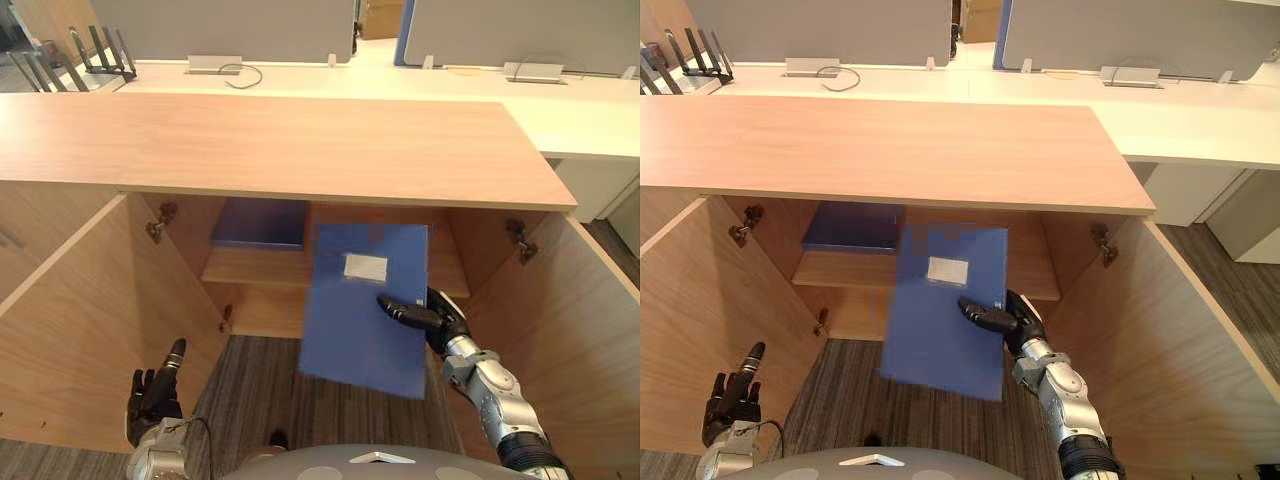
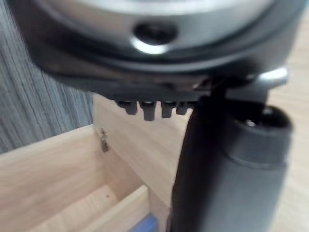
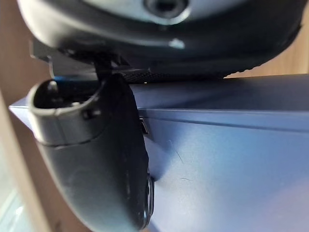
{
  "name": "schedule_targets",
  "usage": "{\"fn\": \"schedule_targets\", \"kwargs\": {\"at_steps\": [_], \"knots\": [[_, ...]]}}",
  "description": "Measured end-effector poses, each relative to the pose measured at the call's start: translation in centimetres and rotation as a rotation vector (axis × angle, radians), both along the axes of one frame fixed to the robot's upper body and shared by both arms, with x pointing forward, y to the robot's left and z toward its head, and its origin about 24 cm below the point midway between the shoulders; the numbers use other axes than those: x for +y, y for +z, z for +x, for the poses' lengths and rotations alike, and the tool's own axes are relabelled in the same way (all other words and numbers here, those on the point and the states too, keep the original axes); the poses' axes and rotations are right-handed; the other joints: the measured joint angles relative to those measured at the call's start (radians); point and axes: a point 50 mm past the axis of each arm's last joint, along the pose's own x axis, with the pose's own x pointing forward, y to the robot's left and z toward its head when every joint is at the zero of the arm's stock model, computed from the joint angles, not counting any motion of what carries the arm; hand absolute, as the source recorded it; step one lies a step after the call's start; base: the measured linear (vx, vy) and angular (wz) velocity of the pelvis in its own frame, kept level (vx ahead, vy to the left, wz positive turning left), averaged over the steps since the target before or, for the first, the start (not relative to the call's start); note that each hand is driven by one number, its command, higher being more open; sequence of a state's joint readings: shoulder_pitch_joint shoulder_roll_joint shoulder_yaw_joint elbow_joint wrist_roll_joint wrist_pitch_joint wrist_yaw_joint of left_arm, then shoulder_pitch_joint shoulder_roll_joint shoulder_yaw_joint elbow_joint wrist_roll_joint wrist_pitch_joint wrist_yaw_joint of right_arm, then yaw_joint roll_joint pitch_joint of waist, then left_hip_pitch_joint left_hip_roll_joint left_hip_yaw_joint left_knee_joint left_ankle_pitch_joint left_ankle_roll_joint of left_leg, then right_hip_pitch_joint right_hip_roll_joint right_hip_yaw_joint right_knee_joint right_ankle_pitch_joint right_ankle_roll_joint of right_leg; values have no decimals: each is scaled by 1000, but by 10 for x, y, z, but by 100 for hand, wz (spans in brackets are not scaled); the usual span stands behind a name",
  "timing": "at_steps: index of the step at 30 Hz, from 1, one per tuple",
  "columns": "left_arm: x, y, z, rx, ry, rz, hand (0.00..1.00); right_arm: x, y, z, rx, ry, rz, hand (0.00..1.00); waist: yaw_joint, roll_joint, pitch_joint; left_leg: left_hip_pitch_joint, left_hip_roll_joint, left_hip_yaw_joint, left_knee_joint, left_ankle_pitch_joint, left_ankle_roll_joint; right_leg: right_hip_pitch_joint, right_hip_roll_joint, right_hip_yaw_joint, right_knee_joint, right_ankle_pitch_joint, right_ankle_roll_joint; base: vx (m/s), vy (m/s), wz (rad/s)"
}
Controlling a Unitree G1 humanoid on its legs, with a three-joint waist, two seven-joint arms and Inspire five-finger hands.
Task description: Walk over to the cabinet, pick up the folder, carry it to the office cabinet, place the folder inside the office cabinet, then close the office cabinet door
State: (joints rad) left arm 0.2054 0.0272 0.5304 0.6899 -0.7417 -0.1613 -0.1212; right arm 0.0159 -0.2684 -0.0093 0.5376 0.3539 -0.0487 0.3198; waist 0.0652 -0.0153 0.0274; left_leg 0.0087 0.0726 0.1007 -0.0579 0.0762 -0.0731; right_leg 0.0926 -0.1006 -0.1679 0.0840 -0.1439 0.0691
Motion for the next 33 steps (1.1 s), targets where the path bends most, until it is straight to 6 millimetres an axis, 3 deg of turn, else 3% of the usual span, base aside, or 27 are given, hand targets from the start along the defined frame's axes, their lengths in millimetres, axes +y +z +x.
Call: {"fn": "schedule_targets", "kwargs": {"at_steps": [7, 16, 24, 33], "knots": [[-18, -14, -3, 85, -148, -48, 100, -11, -12, -8, 82, -27, -49, 0, -18, 7, 17, 0, -15, 4, -11, 6, 9, -4, -13, 6, -13, 13, 11, -4, 9, -1], [-26, -21, -6, 144, -229, -57, 100, -9, -21, 9, 143, -110, -46, 0, -15, 22, 48, -3, -30, 9, -25, 14, 21, -7, -24, 12, -35, 31, 21, -12, 9, -1], [-36, -31, -16, 227, -228, -96, 100, 27, -41, 8, 216, -480, 380, 0, -6, 32, 64, -3, -29, 33, -26, 12, 21, -21, -24, 36, -36, 37, 22, -8, 3, -7], [-57, -39, -20, 273, -216, -149, 100, 32, -39, 14, 157, -769, 656, 0, 14, 30, 68, -3, -48, 63, -28, 3, 36, -29, -46, 60, -54, 54, 37, -13, 35, -9]]}}
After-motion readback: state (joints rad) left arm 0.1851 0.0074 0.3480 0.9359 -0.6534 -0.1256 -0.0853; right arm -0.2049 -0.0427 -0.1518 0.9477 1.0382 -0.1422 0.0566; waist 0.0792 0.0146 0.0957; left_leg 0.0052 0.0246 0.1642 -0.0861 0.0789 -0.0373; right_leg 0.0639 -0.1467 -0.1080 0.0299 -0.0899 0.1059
